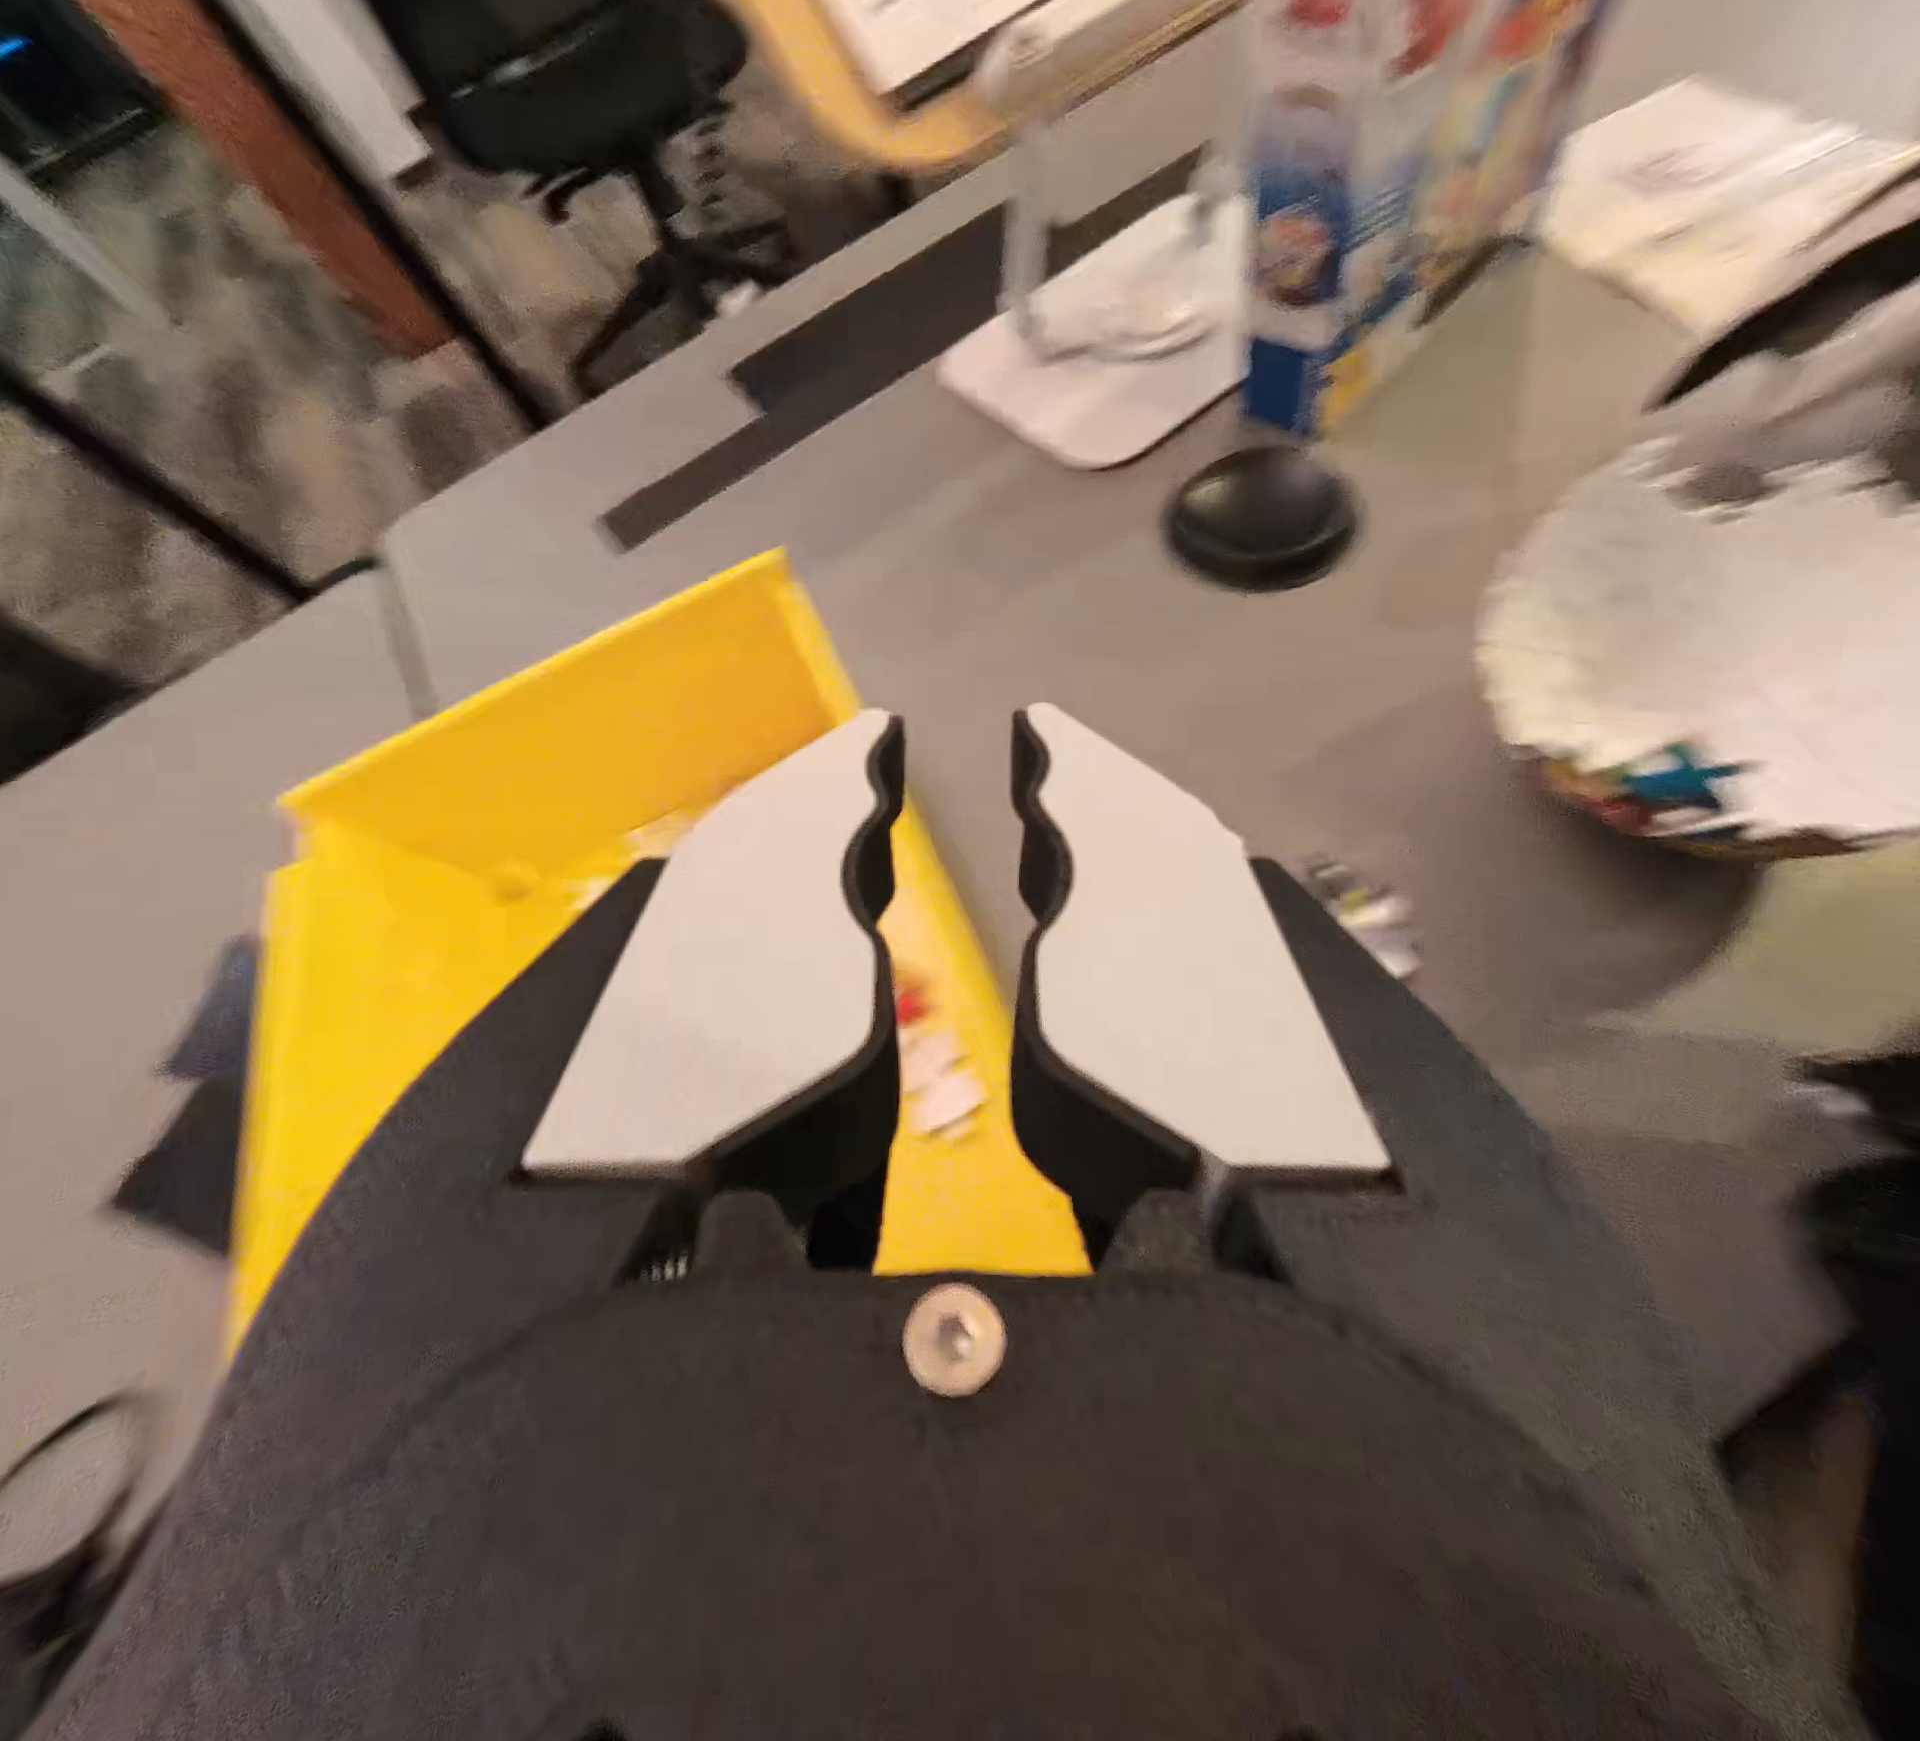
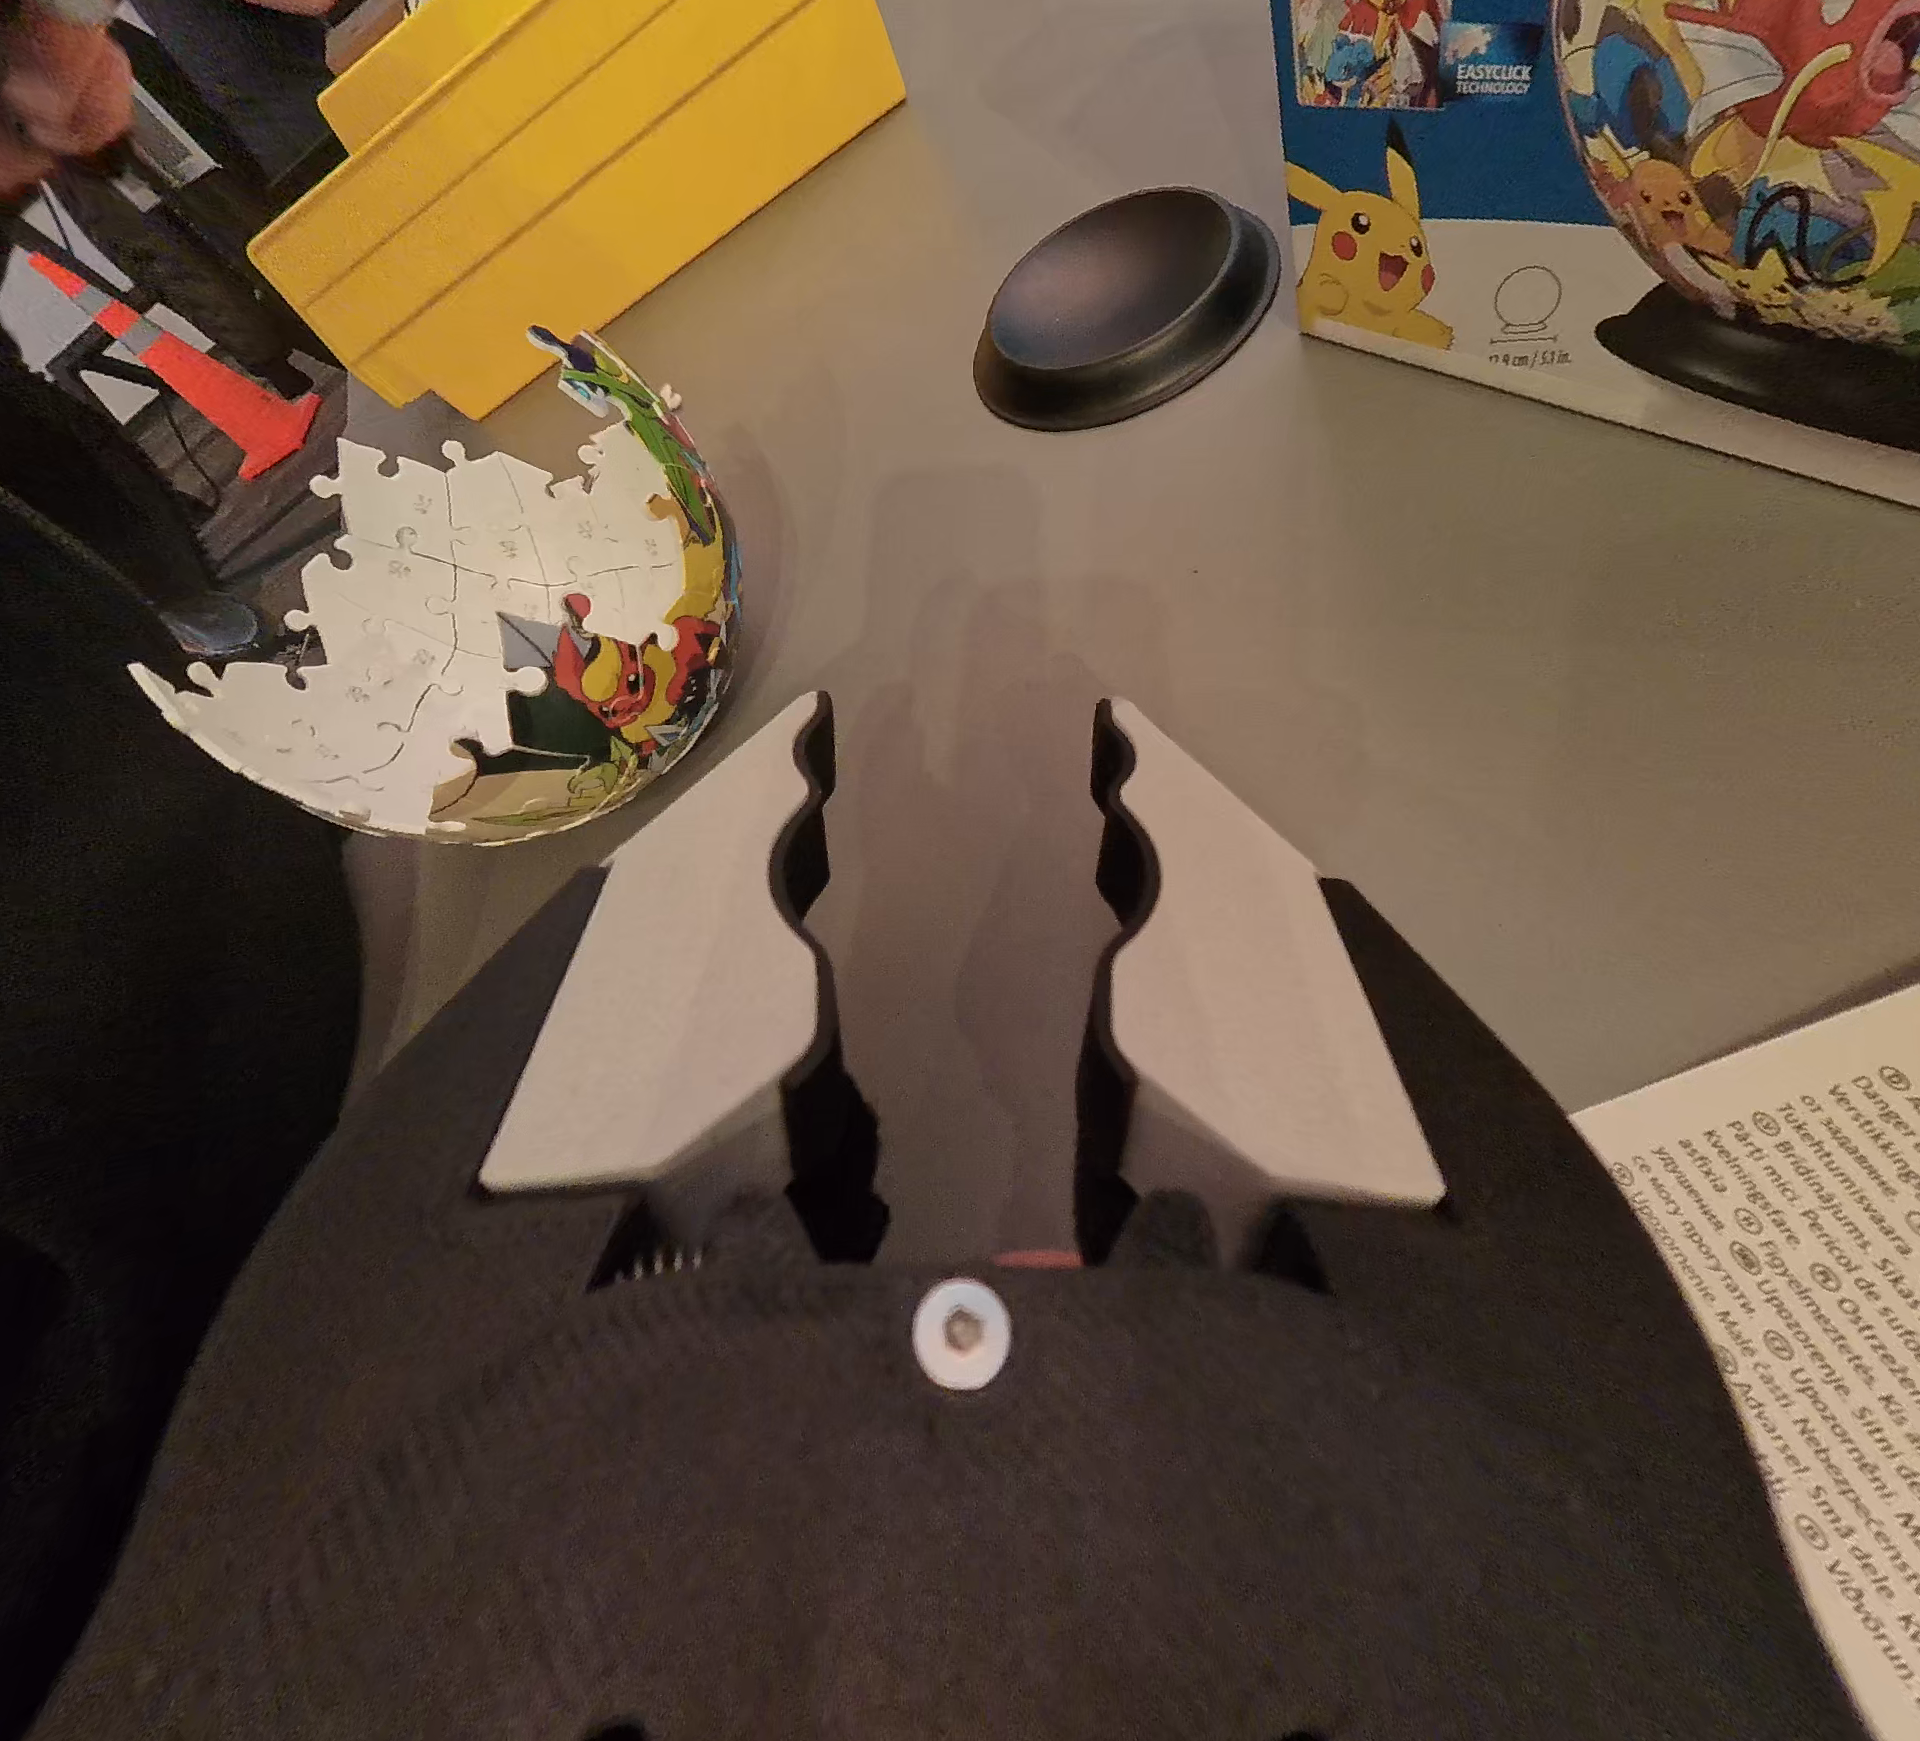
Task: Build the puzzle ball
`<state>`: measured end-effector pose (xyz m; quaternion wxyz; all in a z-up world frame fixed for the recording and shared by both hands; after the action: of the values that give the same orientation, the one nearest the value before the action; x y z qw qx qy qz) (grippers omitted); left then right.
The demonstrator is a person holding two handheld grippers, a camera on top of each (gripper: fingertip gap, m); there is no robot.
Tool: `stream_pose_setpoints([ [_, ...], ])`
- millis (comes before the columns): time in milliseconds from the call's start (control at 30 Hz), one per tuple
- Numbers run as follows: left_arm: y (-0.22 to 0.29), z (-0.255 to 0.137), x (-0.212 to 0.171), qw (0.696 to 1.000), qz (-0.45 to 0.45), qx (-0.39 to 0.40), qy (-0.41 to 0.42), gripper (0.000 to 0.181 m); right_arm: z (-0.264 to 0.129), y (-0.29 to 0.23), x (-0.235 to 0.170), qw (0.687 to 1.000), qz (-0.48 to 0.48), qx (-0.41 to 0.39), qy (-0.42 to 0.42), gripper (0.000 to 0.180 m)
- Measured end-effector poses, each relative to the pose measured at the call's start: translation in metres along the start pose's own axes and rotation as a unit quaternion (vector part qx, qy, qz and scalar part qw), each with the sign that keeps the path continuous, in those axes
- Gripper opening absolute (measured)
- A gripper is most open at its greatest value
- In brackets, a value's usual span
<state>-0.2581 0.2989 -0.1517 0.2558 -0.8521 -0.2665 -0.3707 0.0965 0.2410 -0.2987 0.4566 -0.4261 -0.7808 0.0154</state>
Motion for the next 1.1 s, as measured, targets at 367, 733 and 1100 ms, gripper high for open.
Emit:
stream_pose_setpoints([
  [367,-0.041,0.105,-0.108,0.966,0.086,-0.127,-0.207,0.046,-0.001,0.000,0.000,1.000,0.001,0.004,0.002,0.049],
  [733,-0.037,0.129,-0.132,0.954,0.108,-0.123,-0.251,0.026,-0.002,0.000,0.001,1.000,0.005,0.008,0.008,0.049],
  [1100,-0.058,0.119,-0.123,0.973,0.044,-0.085,-0.208,0.010,-0.002,0.000,0.001,1.000,0.004,0.008,0.007,0.049],
])
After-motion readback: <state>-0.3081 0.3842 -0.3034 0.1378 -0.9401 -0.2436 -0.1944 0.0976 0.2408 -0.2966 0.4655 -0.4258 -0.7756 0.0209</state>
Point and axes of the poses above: each gripper's, where its closed fingertips meet, z out along the fingers, x out of its top, y = z × x across the jaws, the point moved 3 cm from there along -z, back along the fingers, and after that the axes turned 11 degrees about -y, right-handed, at the moved point
